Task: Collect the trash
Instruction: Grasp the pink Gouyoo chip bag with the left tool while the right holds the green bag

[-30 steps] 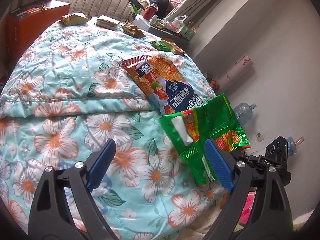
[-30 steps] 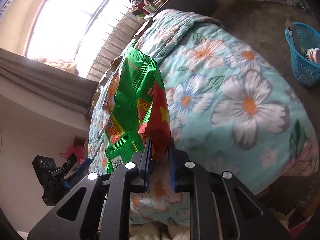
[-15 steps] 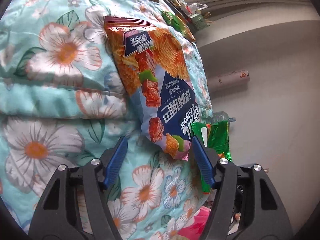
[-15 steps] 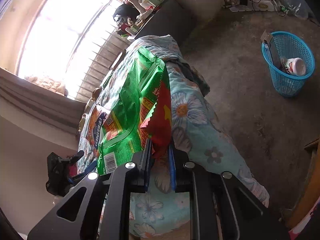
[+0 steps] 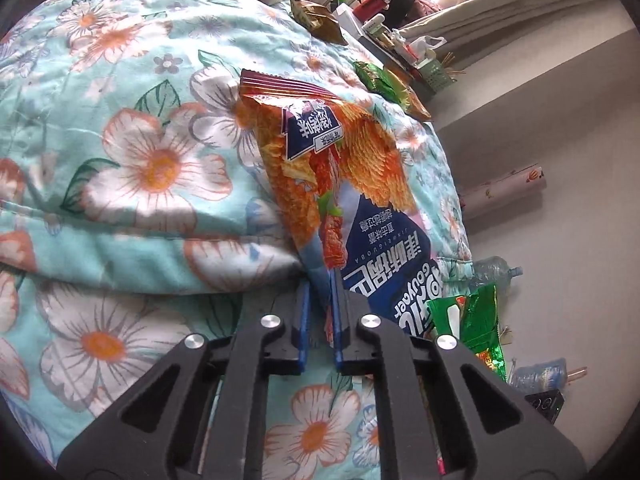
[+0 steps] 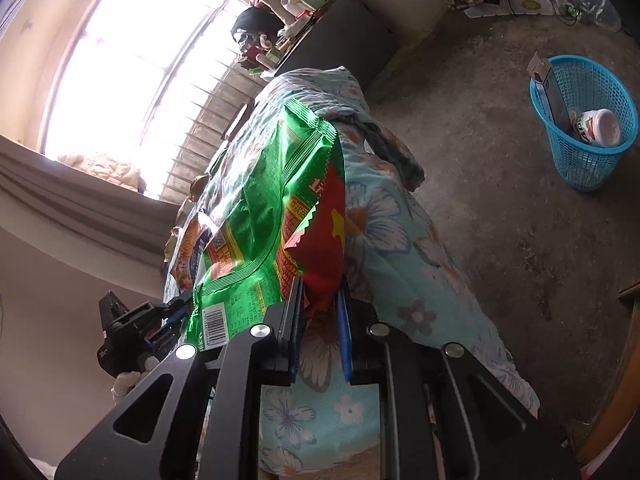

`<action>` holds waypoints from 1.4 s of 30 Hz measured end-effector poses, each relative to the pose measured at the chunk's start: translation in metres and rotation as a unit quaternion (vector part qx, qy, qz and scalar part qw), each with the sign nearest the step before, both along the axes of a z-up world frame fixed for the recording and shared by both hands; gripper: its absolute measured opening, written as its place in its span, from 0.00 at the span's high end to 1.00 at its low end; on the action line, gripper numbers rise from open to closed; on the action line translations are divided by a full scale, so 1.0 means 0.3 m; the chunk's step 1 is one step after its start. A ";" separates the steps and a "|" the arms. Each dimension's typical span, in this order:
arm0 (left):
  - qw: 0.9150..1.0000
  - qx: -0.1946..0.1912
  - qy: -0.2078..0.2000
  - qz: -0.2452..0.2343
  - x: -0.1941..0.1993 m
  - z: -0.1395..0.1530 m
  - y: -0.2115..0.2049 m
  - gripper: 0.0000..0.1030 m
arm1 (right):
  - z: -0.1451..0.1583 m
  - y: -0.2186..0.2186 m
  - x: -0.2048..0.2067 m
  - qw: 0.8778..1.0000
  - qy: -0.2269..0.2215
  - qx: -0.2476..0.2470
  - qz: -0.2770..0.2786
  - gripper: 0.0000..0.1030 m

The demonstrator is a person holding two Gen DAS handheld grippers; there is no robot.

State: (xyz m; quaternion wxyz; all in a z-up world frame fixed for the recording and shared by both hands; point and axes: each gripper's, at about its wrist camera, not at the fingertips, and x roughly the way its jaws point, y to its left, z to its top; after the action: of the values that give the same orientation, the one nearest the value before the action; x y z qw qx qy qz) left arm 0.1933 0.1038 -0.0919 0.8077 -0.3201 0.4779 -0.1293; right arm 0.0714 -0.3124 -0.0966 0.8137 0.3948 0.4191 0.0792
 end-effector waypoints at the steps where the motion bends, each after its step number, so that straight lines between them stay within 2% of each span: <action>1: 1.000 0.006 -0.007 0.000 -0.016 0.019 0.014 0.95 | 0.006 0.001 -0.002 1.000 -0.001 -0.003 0.002 0.85; 5: 0.996 0.080 -0.050 -0.008 -0.116 0.132 0.088 0.96 | 0.048 0.010 -0.007 1.000 -0.008 -0.018 0.012 0.85; 9: 0.981 0.168 -0.087 -0.039 -0.244 0.271 0.151 0.96 | 0.105 0.036 0.004 0.998 -0.015 -0.044 0.043 0.85; 13: 0.970 0.199 -0.129 -0.062 -0.351 0.399 0.187 0.96 | 0.178 0.093 0.036 0.993 -0.029 -0.075 0.086 0.85; 15: 0.967 0.194 -0.140 -0.086 -0.377 0.435 0.175 0.96 | 0.208 0.135 0.052 0.990 -0.041 -0.083 0.110 0.85; 17: 0.969 0.170 -0.148 -0.104 -0.382 0.443 0.155 0.96 | 0.232 0.183 0.065 0.985 -0.054 -0.092 0.134 0.85; 21: 0.972 0.146 -0.141 -0.120 -0.334 0.397 0.070 0.96 | 0.258 0.255 0.082 0.979 -0.064 -0.097 0.166 0.85; 26: 0.967 0.163 -0.156 -0.119 -0.271 0.374 -0.003 0.96 | 0.306 0.278 0.059 0.976 -0.086 -0.096 0.173 0.84; 30: 0.971 0.140 -0.152 -0.120 -0.221 0.355 -0.025 0.95 | 0.333 0.309 0.063 0.975 -0.106 -0.095 0.173 0.82; 34: 0.975 0.117 -0.144 -0.120 -0.183 0.333 -0.038 0.94 | 0.345 0.326 0.077 0.976 -0.126 -0.070 0.165 0.82; 40: 0.978 0.097 -0.141 -0.117 -0.174 0.317 -0.042 0.94 | 0.305 0.368 0.121 0.979 -0.118 -0.053 0.156 0.72; 42: 0.979 0.094 -0.138 -0.116 -0.172 0.309 -0.043 0.94 | 0.280 0.376 0.133 0.982 -0.108 -0.064 0.143 0.60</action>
State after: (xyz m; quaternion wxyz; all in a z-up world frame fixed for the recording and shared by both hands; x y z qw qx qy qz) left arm 0.1416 0.0909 0.0010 0.8717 -0.1645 0.4060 -0.2196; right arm 0.1115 -0.1997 -0.0126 0.8577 0.2672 0.3855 0.2104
